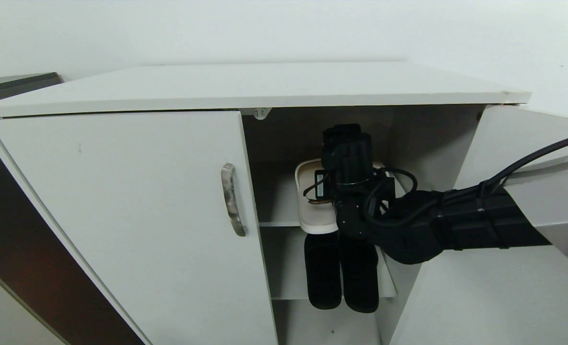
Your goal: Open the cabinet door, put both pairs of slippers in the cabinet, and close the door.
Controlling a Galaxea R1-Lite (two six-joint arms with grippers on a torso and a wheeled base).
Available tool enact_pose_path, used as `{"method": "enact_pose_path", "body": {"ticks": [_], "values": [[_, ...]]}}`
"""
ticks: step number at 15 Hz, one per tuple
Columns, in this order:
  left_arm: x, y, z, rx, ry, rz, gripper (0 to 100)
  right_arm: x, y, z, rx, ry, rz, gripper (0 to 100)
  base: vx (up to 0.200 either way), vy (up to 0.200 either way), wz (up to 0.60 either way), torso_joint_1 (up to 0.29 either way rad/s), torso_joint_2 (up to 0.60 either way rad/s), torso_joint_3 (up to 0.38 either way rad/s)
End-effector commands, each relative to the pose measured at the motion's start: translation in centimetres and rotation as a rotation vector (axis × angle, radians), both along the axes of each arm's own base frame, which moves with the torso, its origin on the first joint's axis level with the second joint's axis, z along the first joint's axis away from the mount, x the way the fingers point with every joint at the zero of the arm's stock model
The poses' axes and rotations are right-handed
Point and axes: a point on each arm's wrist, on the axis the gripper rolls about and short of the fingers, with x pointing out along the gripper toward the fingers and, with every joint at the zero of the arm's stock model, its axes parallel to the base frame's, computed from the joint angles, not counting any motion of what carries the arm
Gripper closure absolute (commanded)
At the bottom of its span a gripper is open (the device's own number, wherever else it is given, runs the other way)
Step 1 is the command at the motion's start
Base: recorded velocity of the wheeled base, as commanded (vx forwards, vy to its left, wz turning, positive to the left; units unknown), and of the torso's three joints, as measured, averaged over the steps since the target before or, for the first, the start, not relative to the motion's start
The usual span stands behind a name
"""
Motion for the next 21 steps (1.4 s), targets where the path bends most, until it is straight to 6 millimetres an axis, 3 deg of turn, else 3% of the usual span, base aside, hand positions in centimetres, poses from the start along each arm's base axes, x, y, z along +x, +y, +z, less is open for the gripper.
{"method": "enact_pose_path", "body": {"ticks": [1,6,7,9,13,17,18,20,21], "values": [[0.0,0.0,0.0,0.000,0.000,0.001,100,0.4,0.2,-0.6,-0.008,0.008,-0.003,100,0.000,0.000,0.00,0.000,0.00,0.000],[0.0,0.0,0.0,0.000,0.000,0.001,100,0.4,0.2,-0.6,-0.013,0.008,-0.003,100,0.000,0.000,0.00,0.000,0.00,0.000],[0.0,0.0,0.0,0.000,0.000,-0.001,100,0.4,0.2,-0.7,-0.014,0.009,-0.003,0,0.000,0.000,0.00,0.000,0.00,0.000],[0.0,0.0,0.0,0.000,0.000,0.001,100,0.1,0.1,-0.7,-0.018,0.012,-0.004,0,0.000,0.000,0.00,0.000,0.00,0.000],[0.0,0.0,0.0,0.000,0.000,0.001,100,-2.8,-0.5,0.8,-0.021,0.008,0.033,0,0.000,0.000,0.00,0.000,0.00,0.000],[0.0,0.0,0.0,0.000,0.000,0.001,100,-8.4,-1.9,2.8,-0.024,-0.001,0.125,0,0.000,0.000,0.00,0.000,0.00,0.000],[0.0,0.0,0.0,0.000,0.000,0.001,100,-10.6,-2.6,3.2,-0.023,0.002,0.171,0,0.000,0.000,0.00,0.000,0.00,0.000],[0.0,0.0,0.0,0.000,0.000,0.001,100,-14.0,-4.2,2.7,-0.036,0.015,0.236,0,0.000,0.000,0.00,0.000,0.00,0.000],[0.0,0.0,0.0,0.000,0.000,-0.001,100,-14.5,-4.6,2.2,-0.035,0.017,0.253,100,0.000,0.000,0.00,0.000,0.00,0.000]]}}
